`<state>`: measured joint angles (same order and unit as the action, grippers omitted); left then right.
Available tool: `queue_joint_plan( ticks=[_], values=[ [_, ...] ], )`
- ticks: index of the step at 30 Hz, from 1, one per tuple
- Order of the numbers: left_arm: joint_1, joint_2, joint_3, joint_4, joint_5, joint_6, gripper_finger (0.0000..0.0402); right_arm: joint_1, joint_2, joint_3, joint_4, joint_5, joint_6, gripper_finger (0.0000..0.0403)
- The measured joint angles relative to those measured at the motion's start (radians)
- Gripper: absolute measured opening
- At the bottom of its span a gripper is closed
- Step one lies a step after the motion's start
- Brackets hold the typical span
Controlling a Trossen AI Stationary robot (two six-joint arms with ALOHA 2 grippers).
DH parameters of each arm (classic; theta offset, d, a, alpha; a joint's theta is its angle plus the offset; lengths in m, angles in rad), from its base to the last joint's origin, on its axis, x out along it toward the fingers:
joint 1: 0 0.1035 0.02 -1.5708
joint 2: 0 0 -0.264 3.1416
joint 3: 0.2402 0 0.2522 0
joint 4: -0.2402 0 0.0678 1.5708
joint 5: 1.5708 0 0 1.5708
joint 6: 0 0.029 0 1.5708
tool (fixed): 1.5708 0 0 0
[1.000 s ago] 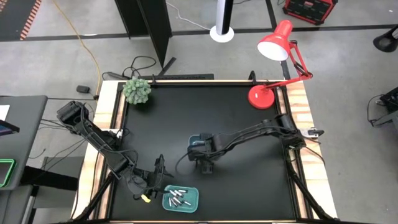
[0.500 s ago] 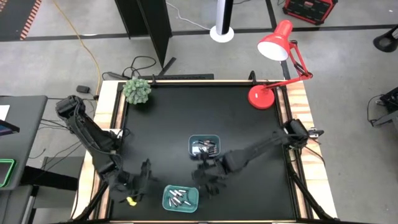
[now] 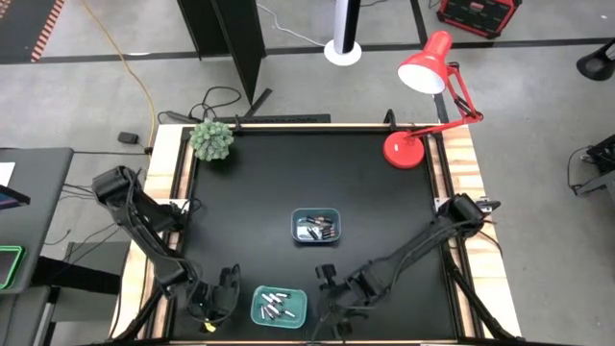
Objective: Sort batteries
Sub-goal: Move the green bin on the bottom of the blue bin
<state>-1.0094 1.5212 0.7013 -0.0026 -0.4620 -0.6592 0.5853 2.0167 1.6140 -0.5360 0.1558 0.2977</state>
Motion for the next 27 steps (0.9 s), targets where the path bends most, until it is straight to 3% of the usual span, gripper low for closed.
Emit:
queue_joint_plan(
  ticks=[8, 13, 19, 27],
  values=[
    [0.034, 0.092, 0.0, 0.158, 0.005, 0.045, 0.0237, 0.039, 0.001, -0.088, 0.039, 0.025, 0.212, 0.0111],
    [0.071, 0.111, 0.0, 0.197, 0.013, 0.086, 0.0237, 0.044, 0.0, -0.146, 0.129, 0.03, 0.268, 0.0072],
    [0.124, 0.111, 0.0, 0.214, 0.013, 0.117, 0.0237, 0.041, 0.002, -0.181, 0.17, 0.03, 0.278, 0.0009],
    [0.2, 0.111, 0.0, 0.249, 0.012, 0.154, 0.0237, 0.035, 0.002, -0.182, 0.173, 0.009, 0.27, 0.0009]
  ],
)
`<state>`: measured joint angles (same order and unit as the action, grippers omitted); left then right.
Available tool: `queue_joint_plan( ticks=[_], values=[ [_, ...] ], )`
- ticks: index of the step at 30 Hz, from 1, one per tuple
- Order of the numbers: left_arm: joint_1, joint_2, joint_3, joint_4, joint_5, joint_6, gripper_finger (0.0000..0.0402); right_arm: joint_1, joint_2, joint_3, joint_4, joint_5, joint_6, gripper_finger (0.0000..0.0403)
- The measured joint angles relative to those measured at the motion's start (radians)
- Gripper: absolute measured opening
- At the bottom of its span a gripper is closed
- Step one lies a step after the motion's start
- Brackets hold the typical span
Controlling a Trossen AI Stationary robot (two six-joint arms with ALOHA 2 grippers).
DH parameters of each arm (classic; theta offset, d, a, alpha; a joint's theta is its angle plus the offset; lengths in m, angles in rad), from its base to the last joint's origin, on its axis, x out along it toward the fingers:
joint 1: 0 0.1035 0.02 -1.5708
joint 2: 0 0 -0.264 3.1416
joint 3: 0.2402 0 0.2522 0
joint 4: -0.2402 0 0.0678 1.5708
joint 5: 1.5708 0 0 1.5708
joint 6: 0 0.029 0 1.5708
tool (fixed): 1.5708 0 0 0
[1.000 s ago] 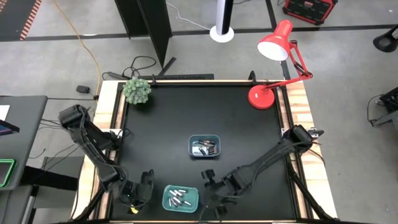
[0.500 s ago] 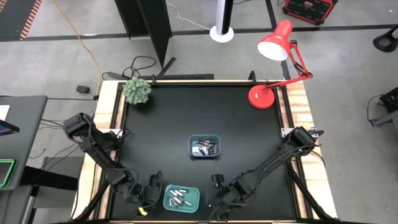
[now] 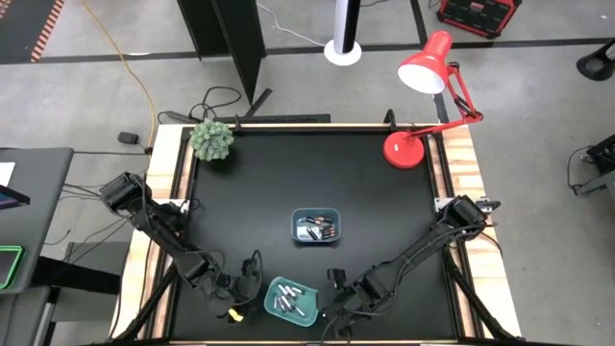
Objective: Sort batteries
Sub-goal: Move the green bin on the bottom of the blue bin
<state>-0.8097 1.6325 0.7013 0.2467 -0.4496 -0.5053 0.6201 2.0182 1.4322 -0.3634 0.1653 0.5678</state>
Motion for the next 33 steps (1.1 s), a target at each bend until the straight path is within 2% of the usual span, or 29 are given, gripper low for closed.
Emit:
queue_joint_plan(
  ticks=[16, 33],
  values=[
    [0.105, 0.0, 0.0, 0.004, 0.0, 0.023, 0.0237, -0.035, -0.002, 0.0, -0.034, -0.01, 0.027, 0.0003],
    [0.199, 0.0, 0.0, 0.023, 0.022, -0.001, 0.0237, -0.113, -0.002, 0.0, -0.254, 0.005, 0.038, 0.0002]
  ],
)
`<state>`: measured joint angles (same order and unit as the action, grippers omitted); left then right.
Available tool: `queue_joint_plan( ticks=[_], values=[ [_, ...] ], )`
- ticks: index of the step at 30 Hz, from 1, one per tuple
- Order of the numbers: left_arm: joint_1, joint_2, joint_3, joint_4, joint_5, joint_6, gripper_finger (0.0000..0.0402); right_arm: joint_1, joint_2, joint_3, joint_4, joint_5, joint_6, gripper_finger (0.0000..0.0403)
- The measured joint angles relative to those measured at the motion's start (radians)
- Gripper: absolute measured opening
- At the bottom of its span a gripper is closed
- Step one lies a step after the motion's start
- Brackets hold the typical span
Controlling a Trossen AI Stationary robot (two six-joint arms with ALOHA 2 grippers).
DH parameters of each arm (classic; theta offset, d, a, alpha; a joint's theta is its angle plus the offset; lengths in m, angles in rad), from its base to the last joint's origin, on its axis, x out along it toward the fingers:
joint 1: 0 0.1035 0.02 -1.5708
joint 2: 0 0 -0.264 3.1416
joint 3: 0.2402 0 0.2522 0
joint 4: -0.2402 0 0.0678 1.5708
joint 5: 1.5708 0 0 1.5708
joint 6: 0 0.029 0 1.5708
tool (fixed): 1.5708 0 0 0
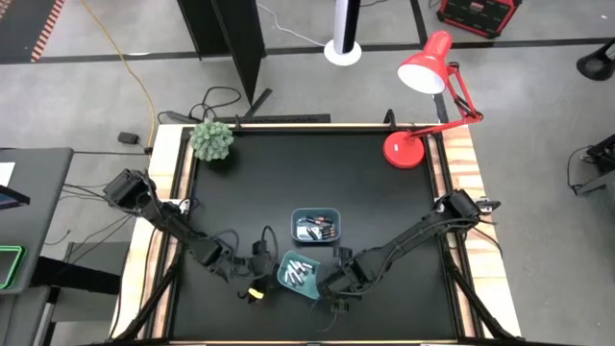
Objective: Sort batteries
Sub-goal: Move the green bin on the bottom of the blue bin
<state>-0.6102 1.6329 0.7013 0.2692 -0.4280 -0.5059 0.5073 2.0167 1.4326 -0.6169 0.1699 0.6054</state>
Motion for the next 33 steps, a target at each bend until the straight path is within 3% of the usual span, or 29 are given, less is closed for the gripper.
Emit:
queue_joint_plan(
  ticks=[19, 26, 33],
  values=[
    [0.057, 0.004, 0.001, 0.025, 0.054, 0.046, 0.0237, -0.007, -0.002, 0.002, -0.16, 0.036, 0.058, 0.0023],
    [0.055, 0.005, 0.002, -0.062, 0.054, 0.044, 0.0237, 0.034, -0.003, 0.045, -0.287, 0.037, 0.083, 0.0066],
    [0.049, 0.004, 0.002, -0.075, 0.057, 0.033, 0.0237, 0.113, -0.003, 0.069, -0.082, 0.007, 0.009, 0.0091]
  ],
)
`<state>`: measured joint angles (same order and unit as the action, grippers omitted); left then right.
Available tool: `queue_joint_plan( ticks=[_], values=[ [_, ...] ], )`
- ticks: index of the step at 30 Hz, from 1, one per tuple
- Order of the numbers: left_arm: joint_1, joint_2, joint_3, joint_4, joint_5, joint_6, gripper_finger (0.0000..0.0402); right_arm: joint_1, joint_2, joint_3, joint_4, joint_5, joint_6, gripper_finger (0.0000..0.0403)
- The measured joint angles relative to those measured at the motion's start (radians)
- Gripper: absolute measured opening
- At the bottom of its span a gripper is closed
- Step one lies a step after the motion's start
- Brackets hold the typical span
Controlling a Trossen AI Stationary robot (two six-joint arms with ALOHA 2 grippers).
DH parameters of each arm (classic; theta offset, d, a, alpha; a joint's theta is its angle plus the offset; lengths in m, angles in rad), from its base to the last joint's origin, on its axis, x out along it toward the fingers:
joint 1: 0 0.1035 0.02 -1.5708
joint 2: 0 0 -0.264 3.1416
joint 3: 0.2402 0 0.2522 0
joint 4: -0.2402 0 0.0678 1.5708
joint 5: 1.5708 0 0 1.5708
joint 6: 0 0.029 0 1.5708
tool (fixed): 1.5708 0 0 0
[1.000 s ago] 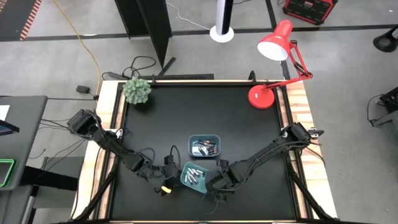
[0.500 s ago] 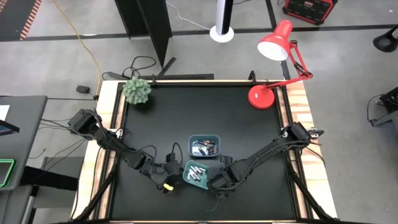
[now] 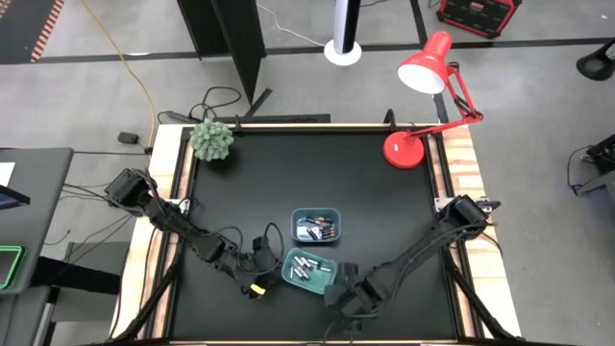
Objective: Sort batteries
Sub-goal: Move the green bin on the bottom of the blue bin
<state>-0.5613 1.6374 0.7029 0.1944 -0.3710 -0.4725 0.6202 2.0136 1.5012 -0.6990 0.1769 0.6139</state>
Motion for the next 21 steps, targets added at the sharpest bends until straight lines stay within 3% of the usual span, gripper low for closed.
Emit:
queue_joint_plan(
  ticks=[9, 21],
  values=[
    [0.003, 0.0, 0.0, 0.008, -0.03, -0.045, 0.0237, 0.011, 0.003, 0.0, 0.194, 0.062, 0.007, 0.0084],
    [0.004, 0.001, 0.0, 0.091, -0.033, -0.024, 0.0237, -0.042, 0.003, -0.001, 0.013, 0.097, 0.092, 0.0081]
  ],
)
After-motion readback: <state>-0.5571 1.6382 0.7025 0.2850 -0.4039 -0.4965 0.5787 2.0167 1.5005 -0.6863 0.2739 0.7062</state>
